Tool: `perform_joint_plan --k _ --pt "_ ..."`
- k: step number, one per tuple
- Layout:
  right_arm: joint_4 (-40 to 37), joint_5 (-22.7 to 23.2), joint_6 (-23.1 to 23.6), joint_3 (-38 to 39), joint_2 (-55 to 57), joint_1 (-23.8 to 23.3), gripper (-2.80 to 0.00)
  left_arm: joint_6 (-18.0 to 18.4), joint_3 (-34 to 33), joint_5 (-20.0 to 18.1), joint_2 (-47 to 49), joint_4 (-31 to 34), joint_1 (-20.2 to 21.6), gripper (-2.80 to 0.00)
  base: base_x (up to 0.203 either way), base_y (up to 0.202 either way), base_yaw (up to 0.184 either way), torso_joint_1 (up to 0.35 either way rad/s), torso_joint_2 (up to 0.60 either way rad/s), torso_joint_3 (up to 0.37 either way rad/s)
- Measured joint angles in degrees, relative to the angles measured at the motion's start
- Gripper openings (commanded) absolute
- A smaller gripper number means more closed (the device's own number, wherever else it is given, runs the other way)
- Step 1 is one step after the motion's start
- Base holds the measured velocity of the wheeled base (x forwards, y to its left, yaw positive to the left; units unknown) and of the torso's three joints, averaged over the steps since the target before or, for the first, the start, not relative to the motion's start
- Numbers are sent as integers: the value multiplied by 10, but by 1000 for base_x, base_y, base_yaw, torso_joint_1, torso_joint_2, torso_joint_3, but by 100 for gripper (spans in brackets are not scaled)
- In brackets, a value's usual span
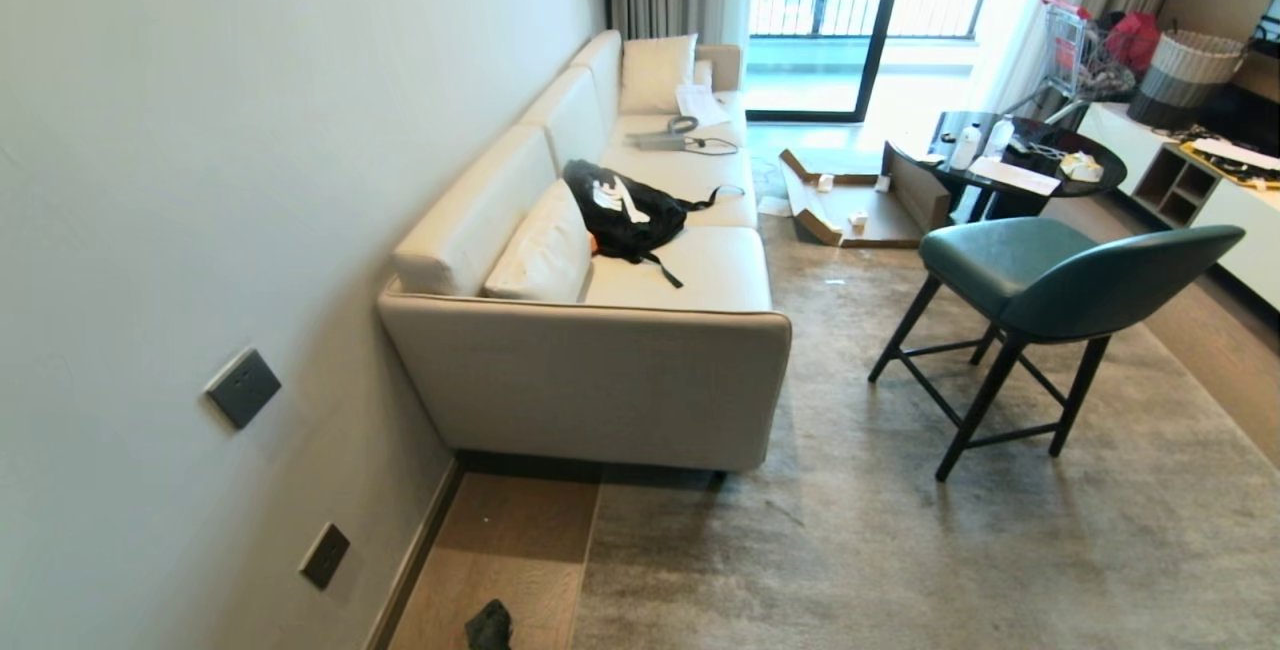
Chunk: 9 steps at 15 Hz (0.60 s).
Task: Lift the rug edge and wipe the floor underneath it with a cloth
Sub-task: Pick up the rag
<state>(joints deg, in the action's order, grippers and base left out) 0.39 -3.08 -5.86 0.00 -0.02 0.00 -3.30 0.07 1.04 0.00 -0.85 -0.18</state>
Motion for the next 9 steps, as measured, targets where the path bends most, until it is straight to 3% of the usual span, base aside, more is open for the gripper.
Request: perform_joint_plan --k 6,9 --pt "0 0 -1 0 0 0 -280 0 0 0 0 0 0 -280 0 0 0 -138 362 222" --pt "0 0 -1 0 0 0 -280 0 0 0 0 0 0 -280 0 0 0 -191 524 328"
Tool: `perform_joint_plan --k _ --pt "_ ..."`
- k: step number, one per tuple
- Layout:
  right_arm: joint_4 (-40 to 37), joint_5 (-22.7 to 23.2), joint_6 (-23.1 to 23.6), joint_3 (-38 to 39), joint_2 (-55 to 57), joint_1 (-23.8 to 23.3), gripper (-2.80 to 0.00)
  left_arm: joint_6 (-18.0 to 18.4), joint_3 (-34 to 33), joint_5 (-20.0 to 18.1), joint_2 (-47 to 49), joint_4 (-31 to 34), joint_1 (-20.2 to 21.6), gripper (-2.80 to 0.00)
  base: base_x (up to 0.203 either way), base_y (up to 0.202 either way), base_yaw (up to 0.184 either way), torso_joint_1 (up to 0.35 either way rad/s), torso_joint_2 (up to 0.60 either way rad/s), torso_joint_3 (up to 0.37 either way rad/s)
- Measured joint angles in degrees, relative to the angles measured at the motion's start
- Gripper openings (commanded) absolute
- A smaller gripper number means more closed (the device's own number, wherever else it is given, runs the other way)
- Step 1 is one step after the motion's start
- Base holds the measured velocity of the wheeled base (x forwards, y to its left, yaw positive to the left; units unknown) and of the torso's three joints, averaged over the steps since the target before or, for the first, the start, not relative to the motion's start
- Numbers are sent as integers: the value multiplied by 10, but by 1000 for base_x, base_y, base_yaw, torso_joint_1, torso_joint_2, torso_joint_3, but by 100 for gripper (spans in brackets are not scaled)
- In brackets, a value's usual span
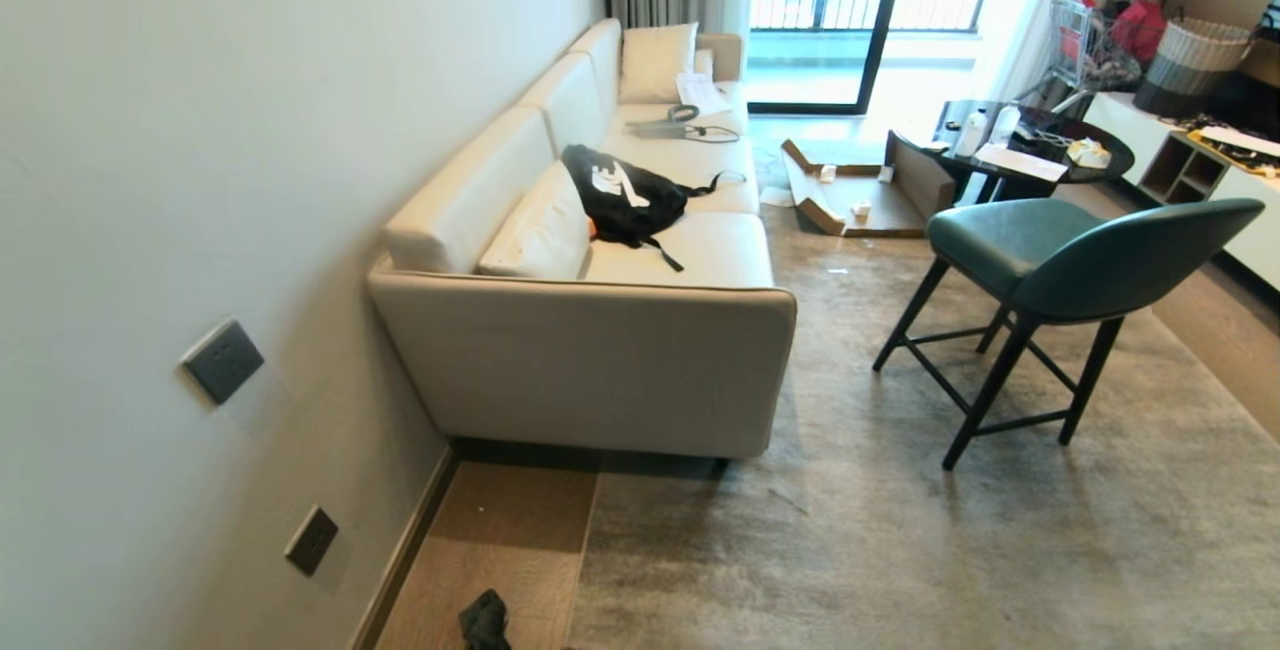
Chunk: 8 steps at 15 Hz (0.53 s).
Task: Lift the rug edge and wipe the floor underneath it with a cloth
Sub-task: Pick up the rag
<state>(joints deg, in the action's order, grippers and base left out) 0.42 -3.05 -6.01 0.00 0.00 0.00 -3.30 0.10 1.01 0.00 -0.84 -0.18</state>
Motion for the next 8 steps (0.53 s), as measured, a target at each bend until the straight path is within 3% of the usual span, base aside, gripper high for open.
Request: perform_joint_plan --k 8 --pt "0 0 0 0 0 0 -280 0 0 0 0 0 0 -280 0 0 0 -167 530 361"
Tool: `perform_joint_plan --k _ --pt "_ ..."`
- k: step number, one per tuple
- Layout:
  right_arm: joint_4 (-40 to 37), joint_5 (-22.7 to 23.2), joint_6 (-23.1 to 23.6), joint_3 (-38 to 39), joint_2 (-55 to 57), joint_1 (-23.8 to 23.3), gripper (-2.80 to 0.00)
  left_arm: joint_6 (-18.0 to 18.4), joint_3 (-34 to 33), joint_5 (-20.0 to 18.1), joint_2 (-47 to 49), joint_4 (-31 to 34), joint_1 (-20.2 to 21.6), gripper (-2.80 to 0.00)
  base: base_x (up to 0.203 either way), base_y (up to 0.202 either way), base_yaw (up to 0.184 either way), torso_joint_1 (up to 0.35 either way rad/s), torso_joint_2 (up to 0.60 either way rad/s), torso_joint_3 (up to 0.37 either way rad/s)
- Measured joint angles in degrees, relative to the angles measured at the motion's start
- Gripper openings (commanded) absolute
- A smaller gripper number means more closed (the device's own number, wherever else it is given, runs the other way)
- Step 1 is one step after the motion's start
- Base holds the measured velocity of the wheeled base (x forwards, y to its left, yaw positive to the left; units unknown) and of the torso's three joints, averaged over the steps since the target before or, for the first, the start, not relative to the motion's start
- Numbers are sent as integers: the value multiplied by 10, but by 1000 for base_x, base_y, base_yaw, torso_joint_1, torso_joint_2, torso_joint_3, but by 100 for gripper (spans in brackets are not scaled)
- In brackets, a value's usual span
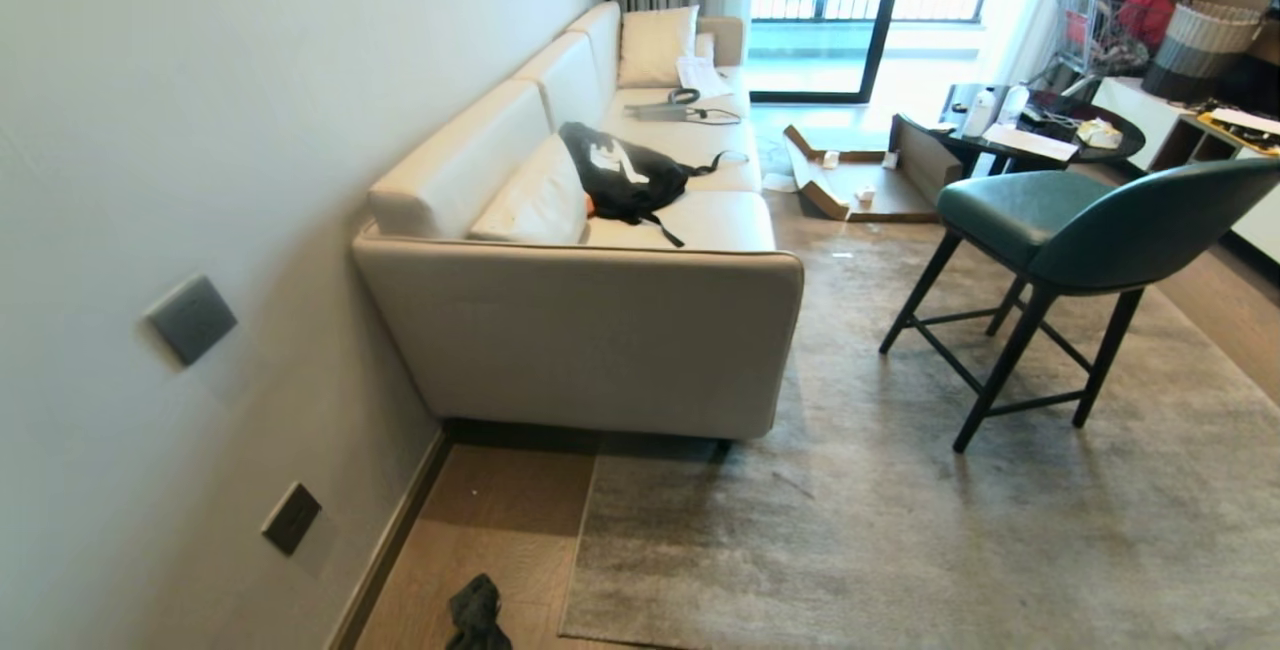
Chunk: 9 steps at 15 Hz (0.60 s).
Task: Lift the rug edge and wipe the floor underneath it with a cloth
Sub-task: Pick up the rag
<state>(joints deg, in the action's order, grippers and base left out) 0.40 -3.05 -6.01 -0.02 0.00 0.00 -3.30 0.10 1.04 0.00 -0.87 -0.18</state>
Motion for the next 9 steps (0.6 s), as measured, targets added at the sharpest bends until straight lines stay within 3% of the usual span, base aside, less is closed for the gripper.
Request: perform_joint_plan --k 9 --pt "0 0 0 0 0 0 -280 0 0 0 0 0 0 -280 0 0 0 -82 470 383"
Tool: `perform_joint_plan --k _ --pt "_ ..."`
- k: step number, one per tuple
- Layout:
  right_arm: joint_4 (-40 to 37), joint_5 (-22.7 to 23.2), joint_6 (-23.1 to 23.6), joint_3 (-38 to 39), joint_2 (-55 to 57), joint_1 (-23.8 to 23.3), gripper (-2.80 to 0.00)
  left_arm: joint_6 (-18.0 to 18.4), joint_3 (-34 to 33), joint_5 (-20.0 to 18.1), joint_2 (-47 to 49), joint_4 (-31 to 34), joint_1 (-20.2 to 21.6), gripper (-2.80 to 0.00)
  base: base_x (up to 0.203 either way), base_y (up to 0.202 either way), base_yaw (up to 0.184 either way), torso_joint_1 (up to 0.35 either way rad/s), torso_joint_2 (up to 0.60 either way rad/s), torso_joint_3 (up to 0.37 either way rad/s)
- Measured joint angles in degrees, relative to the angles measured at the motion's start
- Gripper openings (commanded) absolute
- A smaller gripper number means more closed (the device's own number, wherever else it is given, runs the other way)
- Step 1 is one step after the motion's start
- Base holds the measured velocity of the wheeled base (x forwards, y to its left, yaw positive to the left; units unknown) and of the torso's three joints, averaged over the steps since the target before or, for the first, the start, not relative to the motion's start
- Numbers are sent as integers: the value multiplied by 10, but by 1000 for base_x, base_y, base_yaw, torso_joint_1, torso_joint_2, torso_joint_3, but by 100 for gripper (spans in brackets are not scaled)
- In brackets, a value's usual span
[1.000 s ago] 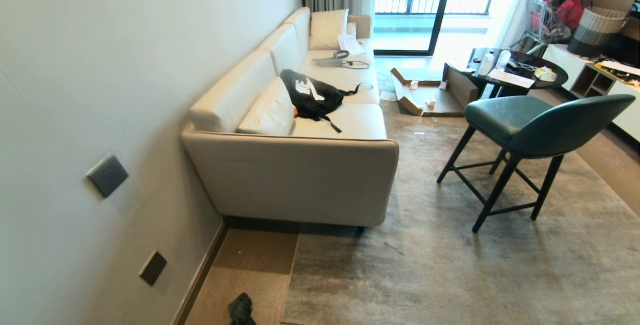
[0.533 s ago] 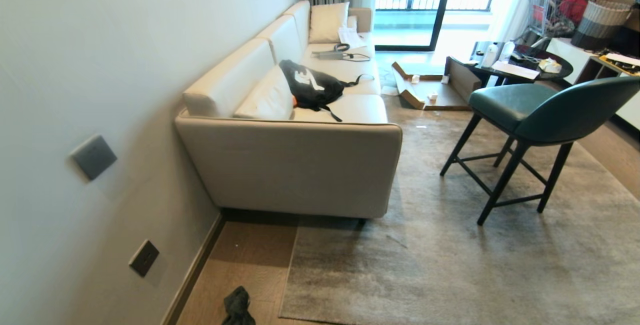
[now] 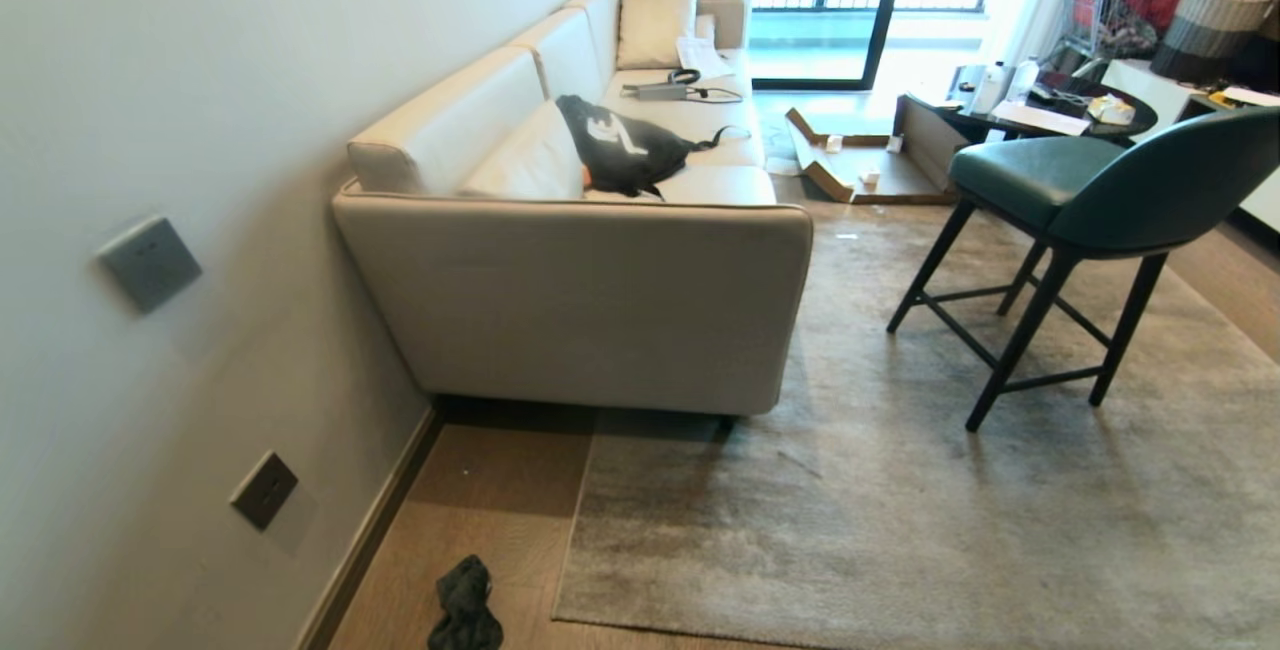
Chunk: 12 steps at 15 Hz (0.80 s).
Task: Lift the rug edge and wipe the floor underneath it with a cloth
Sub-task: Pick up the rag
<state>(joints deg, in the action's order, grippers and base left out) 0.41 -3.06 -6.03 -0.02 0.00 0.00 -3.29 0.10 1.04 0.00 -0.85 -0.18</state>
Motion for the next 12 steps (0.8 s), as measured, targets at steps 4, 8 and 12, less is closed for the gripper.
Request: perform_joint_plan --k 4,8,12 --pt "0 0 0 0 0 0 -280 0 0 0 0 0 0 -280 0 0 0 -10 430 428" --pt "0 0 0 0 0 0 -280 0 0 0 0 0 0 -280 0 0 0 0 119 137" --pt "0 0 0 0 0 0 -280 0 0 0 0 0 0 -280 0 0 0 0 0 0"
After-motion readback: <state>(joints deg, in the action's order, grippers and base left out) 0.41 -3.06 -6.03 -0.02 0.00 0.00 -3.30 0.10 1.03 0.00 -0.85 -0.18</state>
